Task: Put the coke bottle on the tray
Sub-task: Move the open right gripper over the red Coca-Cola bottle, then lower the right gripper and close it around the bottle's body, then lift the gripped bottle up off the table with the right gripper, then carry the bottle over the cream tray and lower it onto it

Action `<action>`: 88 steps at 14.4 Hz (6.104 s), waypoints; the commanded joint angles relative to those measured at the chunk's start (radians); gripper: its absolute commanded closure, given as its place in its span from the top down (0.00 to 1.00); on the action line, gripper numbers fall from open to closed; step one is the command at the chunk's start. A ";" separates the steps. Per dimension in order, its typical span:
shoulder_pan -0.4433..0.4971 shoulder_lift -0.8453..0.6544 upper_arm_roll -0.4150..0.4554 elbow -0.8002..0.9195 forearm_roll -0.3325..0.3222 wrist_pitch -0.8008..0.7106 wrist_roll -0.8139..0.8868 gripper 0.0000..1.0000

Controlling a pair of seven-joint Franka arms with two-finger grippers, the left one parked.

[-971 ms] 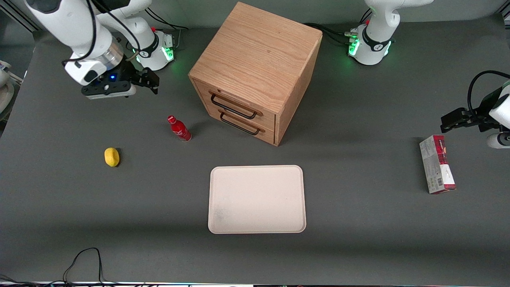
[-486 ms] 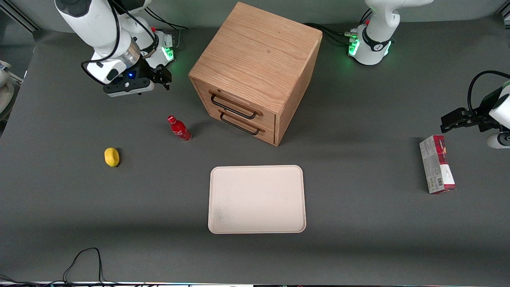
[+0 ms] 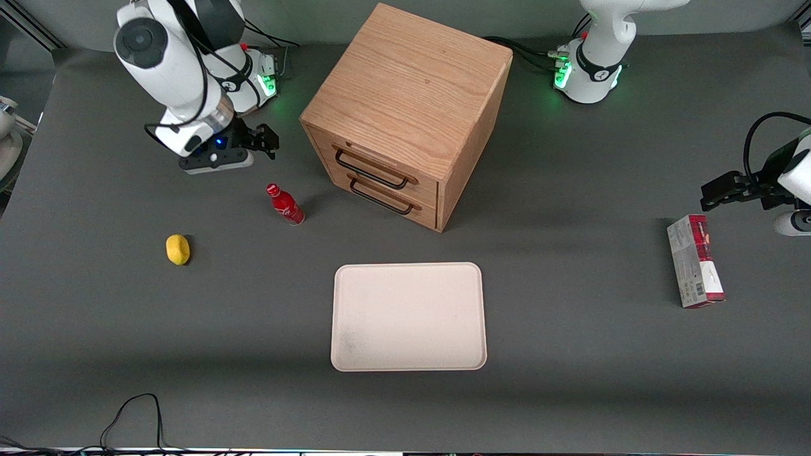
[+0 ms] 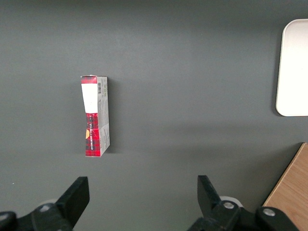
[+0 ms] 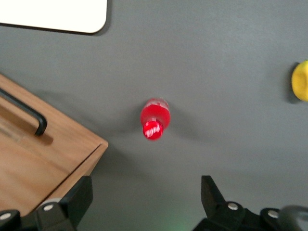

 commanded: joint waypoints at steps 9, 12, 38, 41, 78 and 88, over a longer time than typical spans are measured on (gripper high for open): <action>-0.001 0.182 -0.013 -0.071 -0.009 0.244 0.022 1.00; -0.001 0.187 -0.026 -0.071 -0.011 0.245 0.022 1.00; 0.009 0.197 -0.023 -0.083 -0.009 0.254 0.011 0.17; 0.009 0.191 -0.023 -0.080 -0.008 0.251 0.011 0.13; 0.036 0.921 0.004 1.551 0.054 -0.476 0.005 0.00; 0.023 1.159 0.005 1.548 0.025 -0.266 -0.009 0.00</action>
